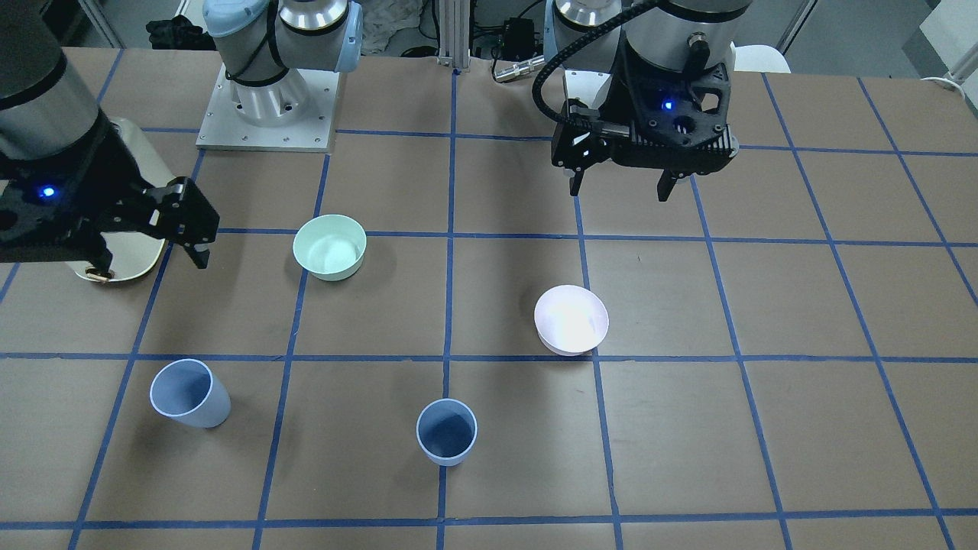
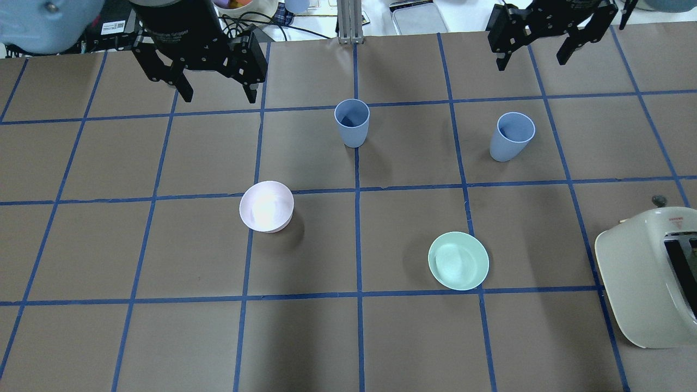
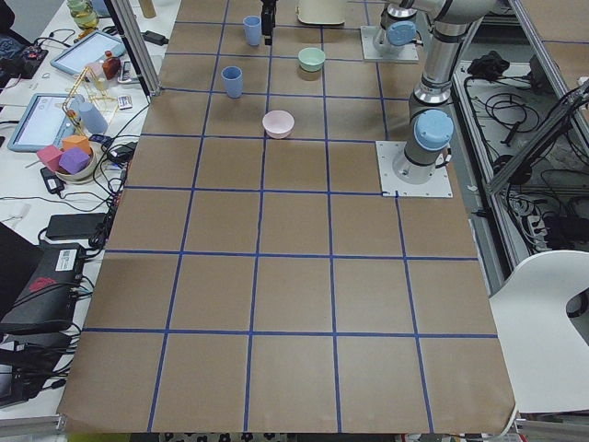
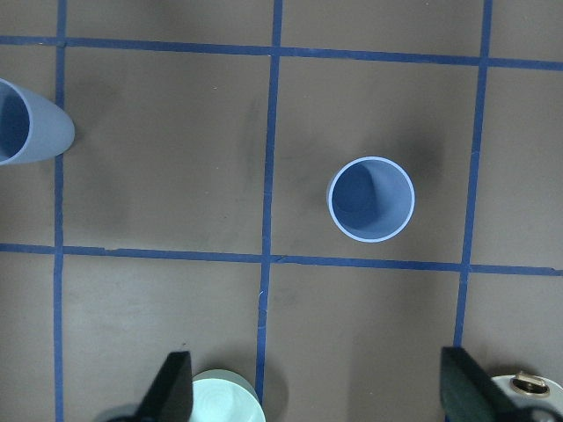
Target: Stack blue cups with both arms
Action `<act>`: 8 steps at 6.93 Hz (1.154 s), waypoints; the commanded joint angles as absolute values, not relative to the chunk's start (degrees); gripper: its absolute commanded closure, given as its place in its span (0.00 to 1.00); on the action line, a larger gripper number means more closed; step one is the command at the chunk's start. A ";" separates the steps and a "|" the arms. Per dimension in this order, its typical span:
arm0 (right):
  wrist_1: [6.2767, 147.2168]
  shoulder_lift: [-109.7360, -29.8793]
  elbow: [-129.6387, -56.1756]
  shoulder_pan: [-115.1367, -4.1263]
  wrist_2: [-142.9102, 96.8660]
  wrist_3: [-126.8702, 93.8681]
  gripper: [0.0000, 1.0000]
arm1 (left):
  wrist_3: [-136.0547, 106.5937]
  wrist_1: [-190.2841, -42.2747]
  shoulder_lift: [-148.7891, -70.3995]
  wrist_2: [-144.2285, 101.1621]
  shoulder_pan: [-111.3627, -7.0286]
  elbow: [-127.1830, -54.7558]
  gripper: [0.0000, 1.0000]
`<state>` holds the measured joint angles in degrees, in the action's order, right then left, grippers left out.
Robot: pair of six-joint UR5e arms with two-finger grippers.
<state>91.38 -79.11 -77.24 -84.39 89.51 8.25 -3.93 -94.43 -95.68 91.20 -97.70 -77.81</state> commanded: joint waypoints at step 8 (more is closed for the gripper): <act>112.94 -64.35 -89.38 -75.94 89.56 18.37 0.00 | -3.34 -82.97 -91.67 91.05 -96.86 -85.52 0.00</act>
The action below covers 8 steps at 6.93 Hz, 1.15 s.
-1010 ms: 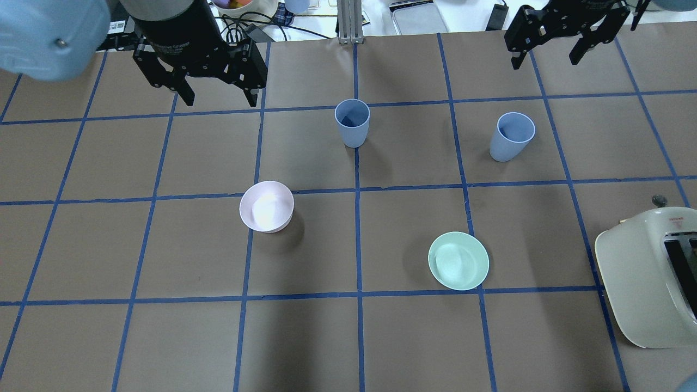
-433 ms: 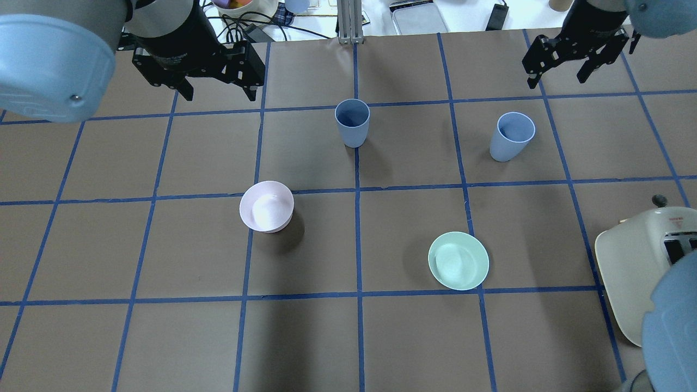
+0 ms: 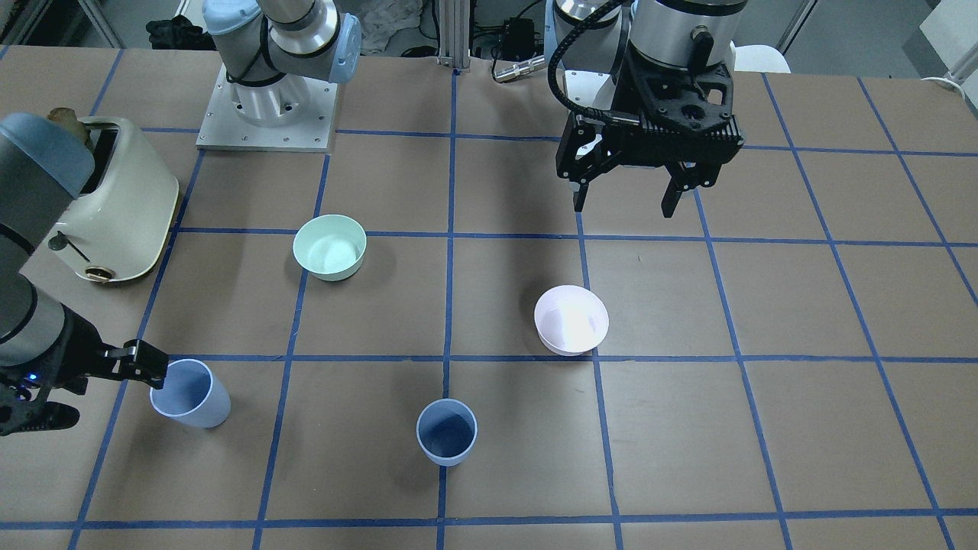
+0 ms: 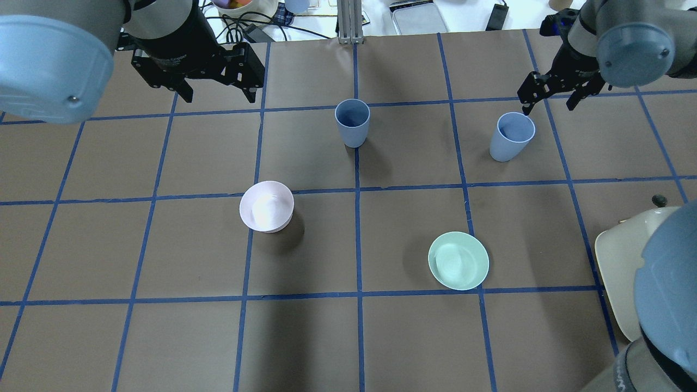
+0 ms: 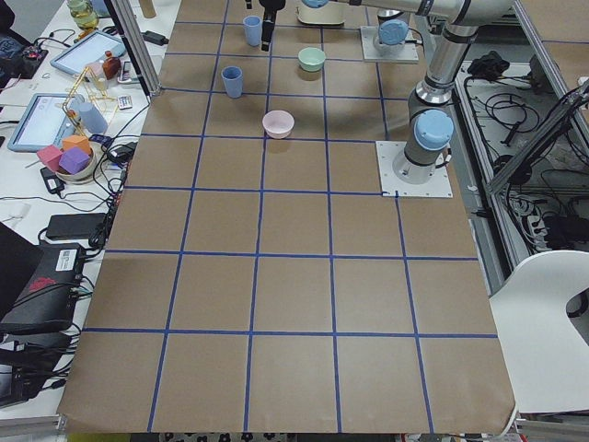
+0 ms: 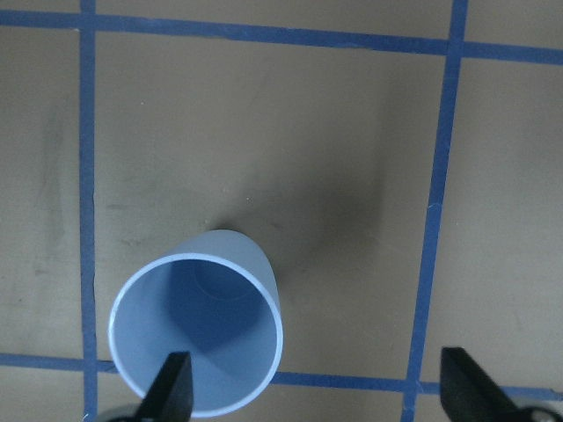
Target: Stack blue cups with both arms
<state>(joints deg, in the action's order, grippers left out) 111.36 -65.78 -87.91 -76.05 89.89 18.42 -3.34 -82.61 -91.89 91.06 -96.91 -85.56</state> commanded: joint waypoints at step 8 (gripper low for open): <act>112.15 -64.23 -88.51 -76.46 88.95 16.19 1.00 | -3.34 -83.32 -91.32 91.23 -96.86 -85.60 0.00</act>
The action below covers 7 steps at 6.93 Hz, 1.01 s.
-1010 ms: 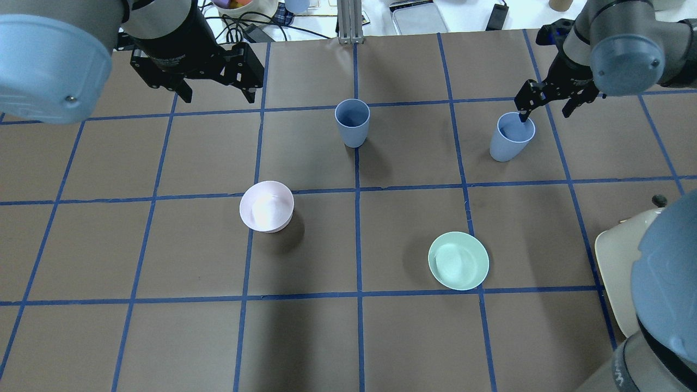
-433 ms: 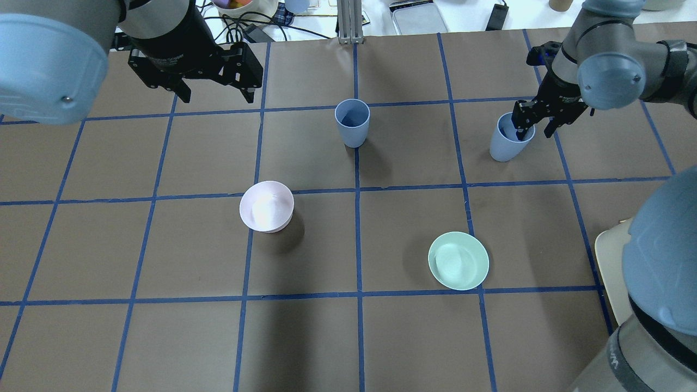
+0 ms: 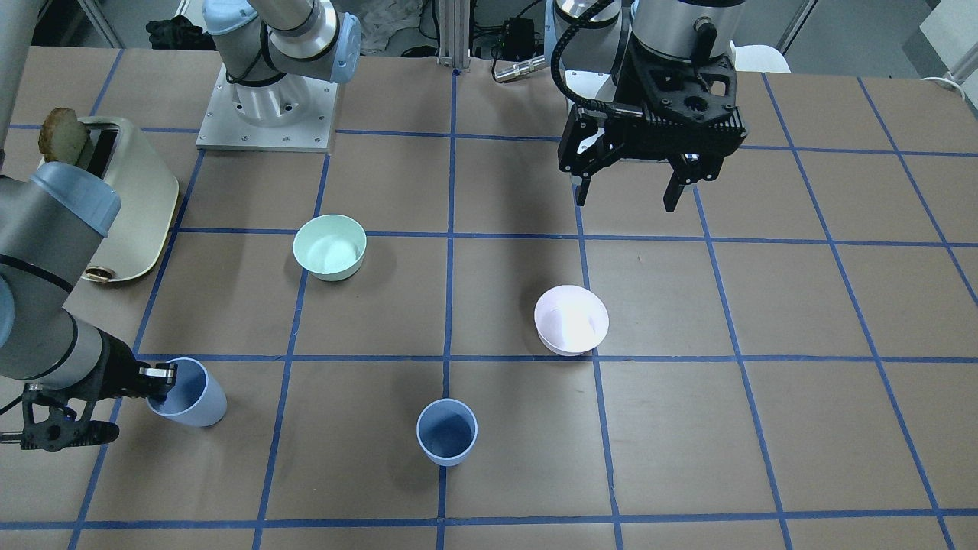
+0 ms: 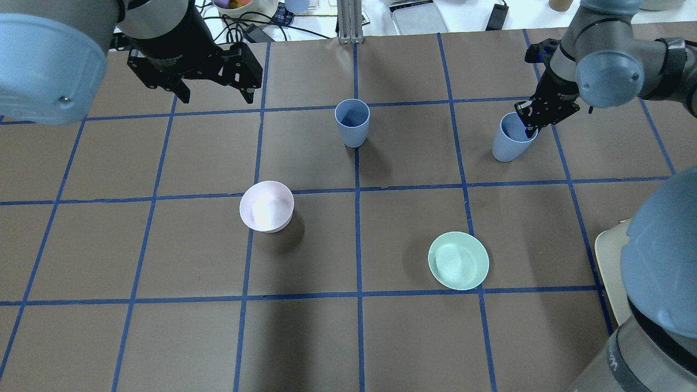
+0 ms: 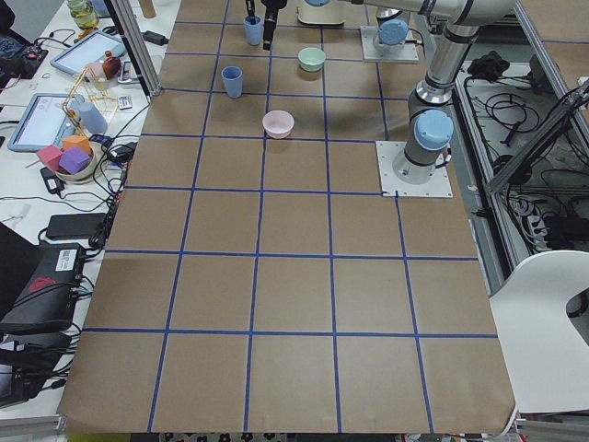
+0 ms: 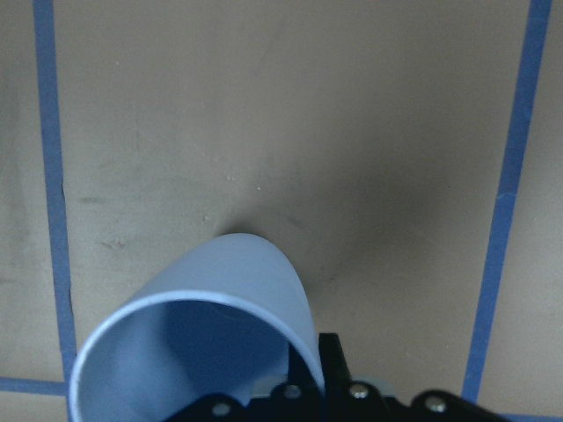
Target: Stack blue cups with both arms
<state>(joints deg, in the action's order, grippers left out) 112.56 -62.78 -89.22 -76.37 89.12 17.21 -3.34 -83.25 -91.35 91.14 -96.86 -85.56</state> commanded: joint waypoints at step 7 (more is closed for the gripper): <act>93.88 -59.18 -60.69 -95.41 88.59 -13.38 1.00 | -3.34 -83.32 -91.32 91.23 -96.86 -85.61 0.00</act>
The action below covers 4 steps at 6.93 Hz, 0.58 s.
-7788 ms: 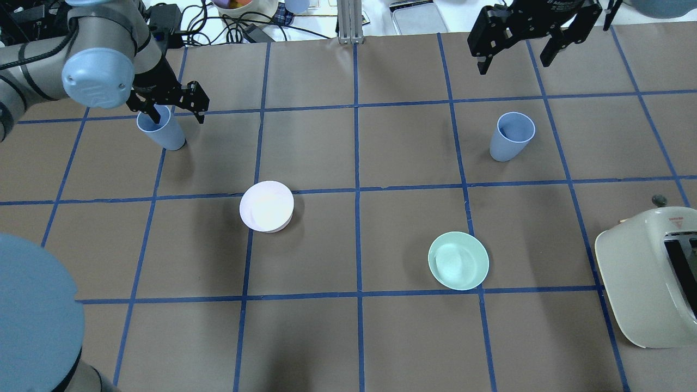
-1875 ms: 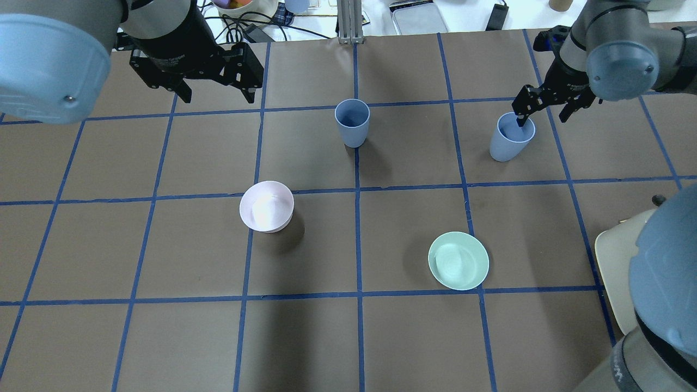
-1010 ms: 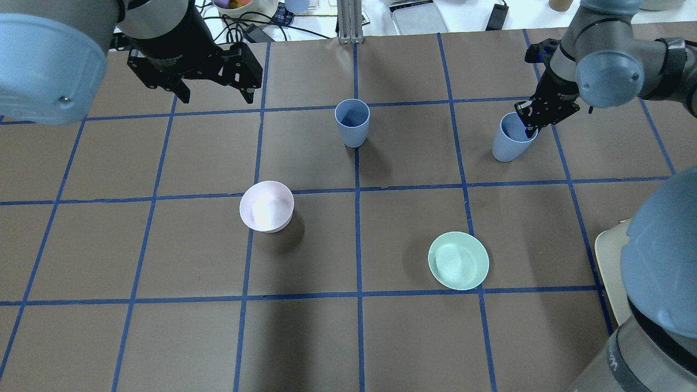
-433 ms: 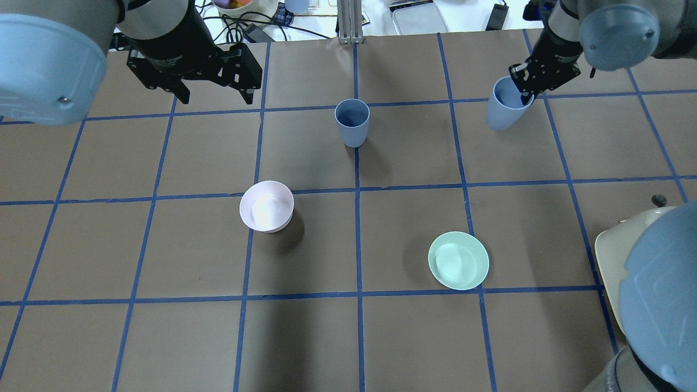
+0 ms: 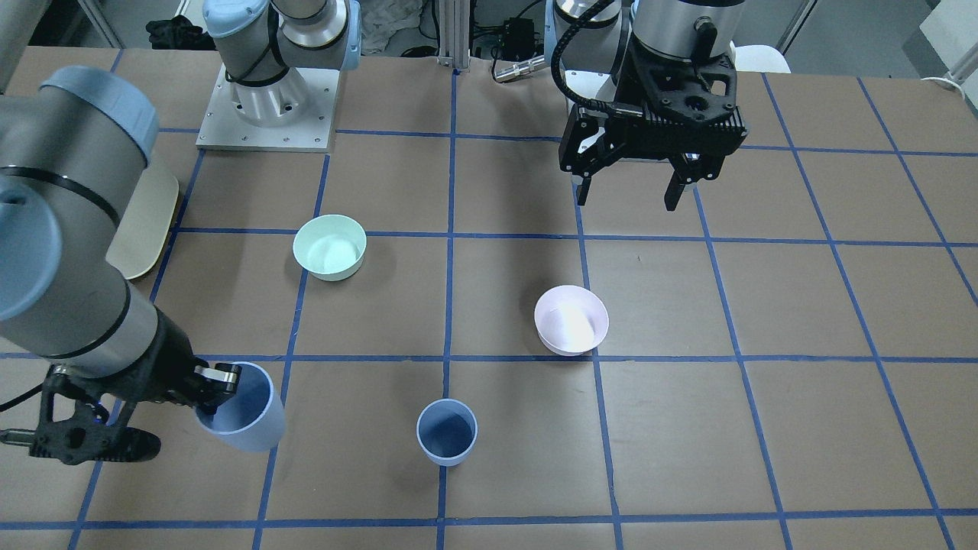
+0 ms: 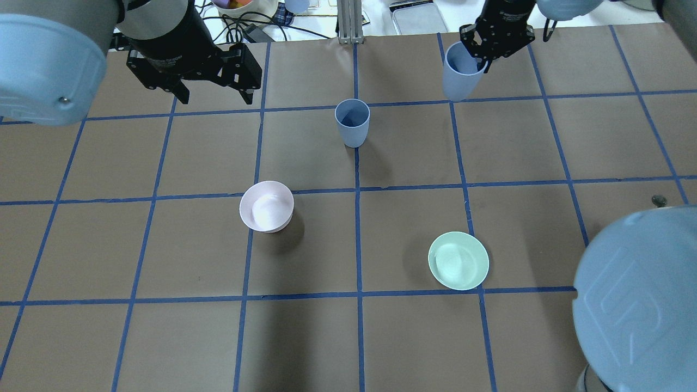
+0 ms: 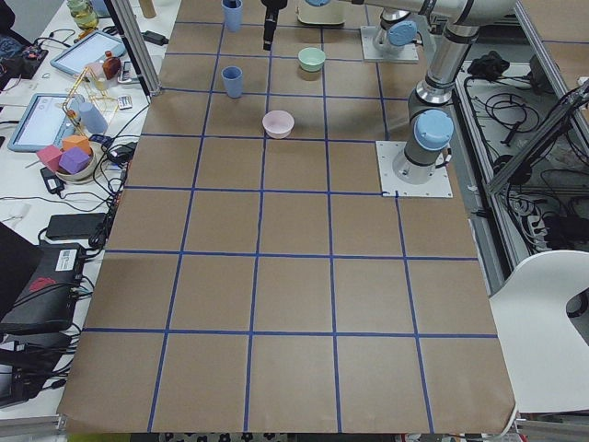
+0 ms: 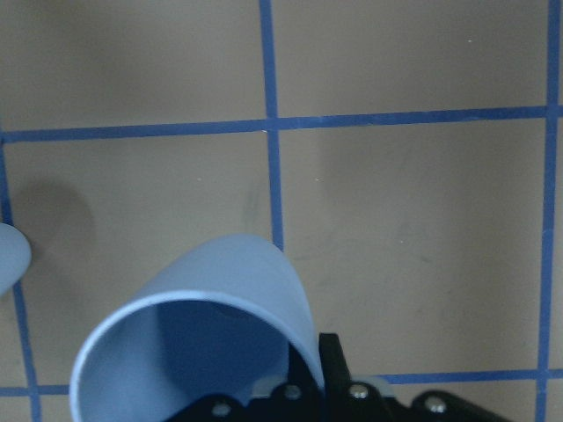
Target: Stack blue cups with both arms
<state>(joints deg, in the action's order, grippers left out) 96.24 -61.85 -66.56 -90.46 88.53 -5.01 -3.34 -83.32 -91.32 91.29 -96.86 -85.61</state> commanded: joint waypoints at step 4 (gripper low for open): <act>92.55 -52.21 -53.00 -101.42 87.90 -25.29 1.00 | -3.34 -83.32 -91.23 91.32 -96.86 -85.61 0.00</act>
<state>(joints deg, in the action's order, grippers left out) 92.69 -53.50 -53.87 -100.22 88.28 -22.26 -3.34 -83.32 -91.30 91.25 -96.85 -85.61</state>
